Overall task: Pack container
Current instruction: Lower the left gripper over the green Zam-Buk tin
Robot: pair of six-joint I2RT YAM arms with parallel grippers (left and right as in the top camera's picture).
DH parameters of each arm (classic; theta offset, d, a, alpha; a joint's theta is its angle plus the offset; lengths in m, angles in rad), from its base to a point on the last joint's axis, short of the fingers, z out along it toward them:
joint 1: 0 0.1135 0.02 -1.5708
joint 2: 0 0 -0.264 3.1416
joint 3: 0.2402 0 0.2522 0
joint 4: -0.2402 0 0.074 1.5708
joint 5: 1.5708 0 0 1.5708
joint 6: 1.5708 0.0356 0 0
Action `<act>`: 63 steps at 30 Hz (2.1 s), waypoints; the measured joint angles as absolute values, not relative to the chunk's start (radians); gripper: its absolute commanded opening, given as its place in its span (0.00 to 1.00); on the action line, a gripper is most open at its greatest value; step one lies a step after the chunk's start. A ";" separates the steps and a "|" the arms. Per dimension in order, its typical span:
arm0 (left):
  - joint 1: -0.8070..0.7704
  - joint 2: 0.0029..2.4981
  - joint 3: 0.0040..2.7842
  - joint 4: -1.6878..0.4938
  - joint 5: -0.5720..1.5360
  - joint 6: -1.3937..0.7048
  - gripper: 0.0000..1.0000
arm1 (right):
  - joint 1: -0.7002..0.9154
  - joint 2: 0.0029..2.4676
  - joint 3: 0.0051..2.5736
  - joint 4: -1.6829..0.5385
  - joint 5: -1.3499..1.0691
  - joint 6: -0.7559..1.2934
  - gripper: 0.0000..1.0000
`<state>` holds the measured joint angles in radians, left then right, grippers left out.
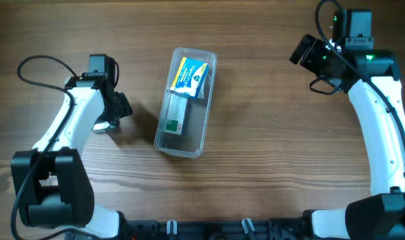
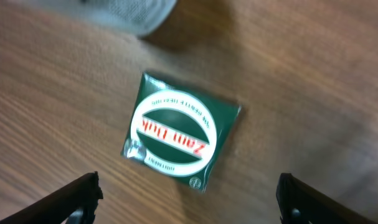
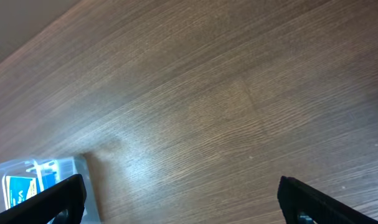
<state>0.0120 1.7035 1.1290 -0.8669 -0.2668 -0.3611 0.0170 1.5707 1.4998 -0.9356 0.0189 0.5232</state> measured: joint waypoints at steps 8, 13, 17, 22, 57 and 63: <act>0.075 1.763 1.129 -0.805 -0.284 -0.318 0.91 | 0.017 1.571 1.500 -0.936 0.019 0.523 1.00; 0.080 1.806 1.129 -0.775 -0.281 -0.235 0.90 | 0.017 1.571 1.500 -0.936 0.019 0.523 1.00; 0.080 1.810 1.129 -0.732 -0.241 -0.169 0.89 | 0.017 1.571 1.500 -0.936 0.019 0.523 1.00; 0.080 1.810 1.129 -0.713 -0.155 -0.098 0.84 | 0.017 1.571 1.500 -0.936 0.019 0.523 1.00; -0.115 1.720 1.138 -0.819 -0.114 -0.110 0.99 | 0.017 1.571 1.500 -0.936 0.019 0.523 1.00; -0.067 1.758 1.138 -0.820 -0.133 -0.163 0.99 | 0.017 1.571 1.500 -0.936 0.019 0.523 1.00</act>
